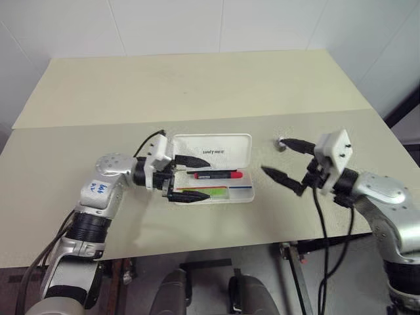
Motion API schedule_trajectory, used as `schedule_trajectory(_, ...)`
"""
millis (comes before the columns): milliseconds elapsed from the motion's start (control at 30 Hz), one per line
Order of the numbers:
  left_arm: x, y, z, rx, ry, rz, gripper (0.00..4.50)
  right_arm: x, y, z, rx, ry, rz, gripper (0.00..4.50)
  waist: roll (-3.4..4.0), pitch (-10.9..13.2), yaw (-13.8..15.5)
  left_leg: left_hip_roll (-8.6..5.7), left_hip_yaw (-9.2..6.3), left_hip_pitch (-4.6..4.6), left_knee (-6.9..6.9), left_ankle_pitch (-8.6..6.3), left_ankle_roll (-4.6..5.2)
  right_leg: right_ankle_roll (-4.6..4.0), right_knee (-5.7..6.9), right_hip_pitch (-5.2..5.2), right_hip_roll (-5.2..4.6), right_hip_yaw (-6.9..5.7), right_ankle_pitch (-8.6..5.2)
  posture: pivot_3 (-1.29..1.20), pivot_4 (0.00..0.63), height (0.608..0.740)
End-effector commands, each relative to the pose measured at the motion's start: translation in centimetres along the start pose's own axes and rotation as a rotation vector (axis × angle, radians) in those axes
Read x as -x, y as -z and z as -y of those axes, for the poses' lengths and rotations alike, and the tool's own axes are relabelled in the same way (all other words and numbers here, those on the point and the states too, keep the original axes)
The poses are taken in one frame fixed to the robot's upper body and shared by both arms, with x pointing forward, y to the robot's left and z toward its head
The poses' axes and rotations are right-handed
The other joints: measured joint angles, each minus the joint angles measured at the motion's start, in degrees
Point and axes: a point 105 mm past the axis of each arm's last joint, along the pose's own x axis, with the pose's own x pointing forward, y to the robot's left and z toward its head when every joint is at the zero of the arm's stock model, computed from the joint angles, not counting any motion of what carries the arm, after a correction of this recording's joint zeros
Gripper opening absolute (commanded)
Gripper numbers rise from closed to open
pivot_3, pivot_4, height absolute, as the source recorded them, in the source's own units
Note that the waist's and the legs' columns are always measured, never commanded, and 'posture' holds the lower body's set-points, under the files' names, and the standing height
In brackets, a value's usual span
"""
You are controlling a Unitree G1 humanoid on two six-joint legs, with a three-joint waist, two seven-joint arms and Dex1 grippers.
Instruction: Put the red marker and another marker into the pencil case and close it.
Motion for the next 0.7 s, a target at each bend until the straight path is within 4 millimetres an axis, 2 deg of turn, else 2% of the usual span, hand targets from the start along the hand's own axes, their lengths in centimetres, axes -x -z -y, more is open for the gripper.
schedule_trajectory(33,1.3,-1.6,0.1,-0.037,-0.020,0.041,4.46,-0.7,0.8,2.5,-0.021,0.198,-0.020,4.50,0.00,0.00,0.03,0.00,0.00,0.00,-0.02,0.01,-0.01,0.00,-0.01,0.00,0.00,0.00,0.00,0.00,0.150,0.740)
schedule_trajectory(233,4.1,-3.3,-0.7,-0.091,-0.130,0.028,4.46,-2.3,3.5,5.9,-0.129,0.484,-0.020,4.50,0.00,0.00,-0.16,-0.02,0.05,-0.02,-0.07,0.05,-0.04,0.00,-0.01,-0.05,0.04,0.00,0.00,0.00,0.150,0.740)
schedule_trajectory(600,4.8,-4.0,-0.6,-0.118,-0.190,0.003,4.46,-4.4,6.5,7.4,-0.177,0.566,-0.037,4.50,0.01,0.00,-0.80,-0.01,0.17,0.00,-0.19,0.17,0.10,0.00,0.04,-0.11,0.10,0.09,0.00,0.00,0.150,0.740)
schedule_trajectory(700,4.7,-4.2,-0.5,-0.123,-0.198,0.005,4.50,-4.9,8.0,8.2,-0.205,0.590,-0.075,3.90,0.01,0.00,-1.44,-0.02,0.18,0.00,-0.19,0.20,0.11,0.01,0.07,-0.11,0.11,0.10,0.00,0.00,0.150,0.740)
